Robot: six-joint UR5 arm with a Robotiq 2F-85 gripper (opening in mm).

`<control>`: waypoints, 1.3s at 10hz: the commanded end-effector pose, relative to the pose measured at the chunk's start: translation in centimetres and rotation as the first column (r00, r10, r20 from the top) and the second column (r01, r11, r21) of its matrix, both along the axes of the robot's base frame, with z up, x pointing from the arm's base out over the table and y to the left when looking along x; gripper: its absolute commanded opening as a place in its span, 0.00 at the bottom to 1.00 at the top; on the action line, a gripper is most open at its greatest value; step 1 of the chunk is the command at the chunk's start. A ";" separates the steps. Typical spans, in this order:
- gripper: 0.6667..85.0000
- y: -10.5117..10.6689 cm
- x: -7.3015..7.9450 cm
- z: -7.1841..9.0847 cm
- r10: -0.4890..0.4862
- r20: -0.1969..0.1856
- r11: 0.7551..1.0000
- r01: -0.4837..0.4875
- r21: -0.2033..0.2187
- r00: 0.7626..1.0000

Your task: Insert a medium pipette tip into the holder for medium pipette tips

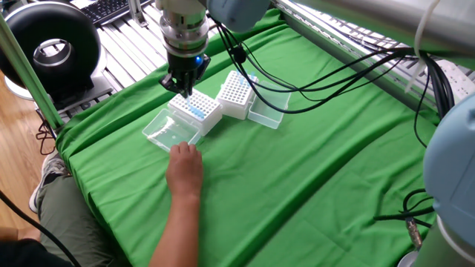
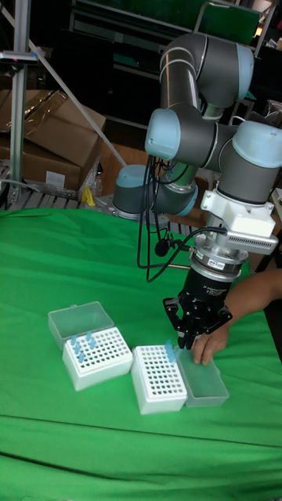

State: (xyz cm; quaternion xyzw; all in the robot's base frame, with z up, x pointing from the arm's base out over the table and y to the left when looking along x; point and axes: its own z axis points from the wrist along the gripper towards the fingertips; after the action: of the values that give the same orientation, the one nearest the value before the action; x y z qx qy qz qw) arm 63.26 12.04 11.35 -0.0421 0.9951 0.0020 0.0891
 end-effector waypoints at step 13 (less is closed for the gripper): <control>0.30 -1.0 -1.4 -1.4 0.111 -0.041 0.994 -0.112 -0.008 0.993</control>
State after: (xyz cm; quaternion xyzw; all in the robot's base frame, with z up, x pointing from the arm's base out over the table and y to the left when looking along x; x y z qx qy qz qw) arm 62.12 11.16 9.88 -0.0923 0.9931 0.0002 0.0728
